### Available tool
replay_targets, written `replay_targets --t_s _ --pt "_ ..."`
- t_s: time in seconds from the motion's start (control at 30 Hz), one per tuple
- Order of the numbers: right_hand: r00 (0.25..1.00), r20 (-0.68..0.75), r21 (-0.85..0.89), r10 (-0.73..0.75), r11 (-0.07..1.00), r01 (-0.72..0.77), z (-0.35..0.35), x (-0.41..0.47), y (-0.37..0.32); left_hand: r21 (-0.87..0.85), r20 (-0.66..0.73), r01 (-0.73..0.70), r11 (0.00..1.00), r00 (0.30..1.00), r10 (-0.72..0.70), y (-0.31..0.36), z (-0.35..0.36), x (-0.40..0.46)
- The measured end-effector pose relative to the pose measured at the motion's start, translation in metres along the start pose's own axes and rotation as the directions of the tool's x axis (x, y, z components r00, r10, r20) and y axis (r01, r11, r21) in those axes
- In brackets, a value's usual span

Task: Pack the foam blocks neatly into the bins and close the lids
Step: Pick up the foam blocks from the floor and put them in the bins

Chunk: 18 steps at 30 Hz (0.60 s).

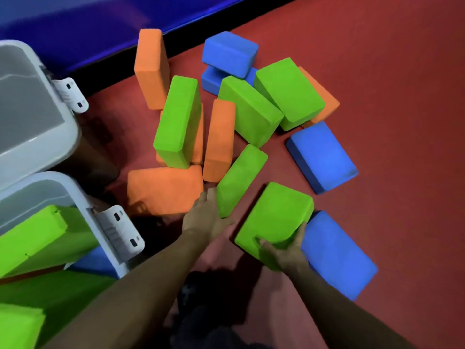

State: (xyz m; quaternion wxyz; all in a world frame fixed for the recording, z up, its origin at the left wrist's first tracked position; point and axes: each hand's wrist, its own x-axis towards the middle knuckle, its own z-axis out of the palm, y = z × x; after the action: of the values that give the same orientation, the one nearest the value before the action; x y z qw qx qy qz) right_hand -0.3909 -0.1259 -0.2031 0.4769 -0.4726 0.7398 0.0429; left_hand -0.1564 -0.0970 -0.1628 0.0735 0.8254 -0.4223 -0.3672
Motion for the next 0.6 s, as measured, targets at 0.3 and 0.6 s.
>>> replay_targets --t_s 0.3,0.6 --pt "0.99 -0.137 0.096 -0.016 0.995 0.03 -0.013 -0.02 -0.005 -0.012 -0.114 -0.038 0.999 0.993 0.036 0.014 -0.024 -0.006" --pt "0.929 -0.241 0.206 -0.28 0.921 0.331 -0.064 -0.088 -0.052 -0.299 -0.199 -0.012 0.954 0.979 -0.05 0.027 -0.12 -0.084"
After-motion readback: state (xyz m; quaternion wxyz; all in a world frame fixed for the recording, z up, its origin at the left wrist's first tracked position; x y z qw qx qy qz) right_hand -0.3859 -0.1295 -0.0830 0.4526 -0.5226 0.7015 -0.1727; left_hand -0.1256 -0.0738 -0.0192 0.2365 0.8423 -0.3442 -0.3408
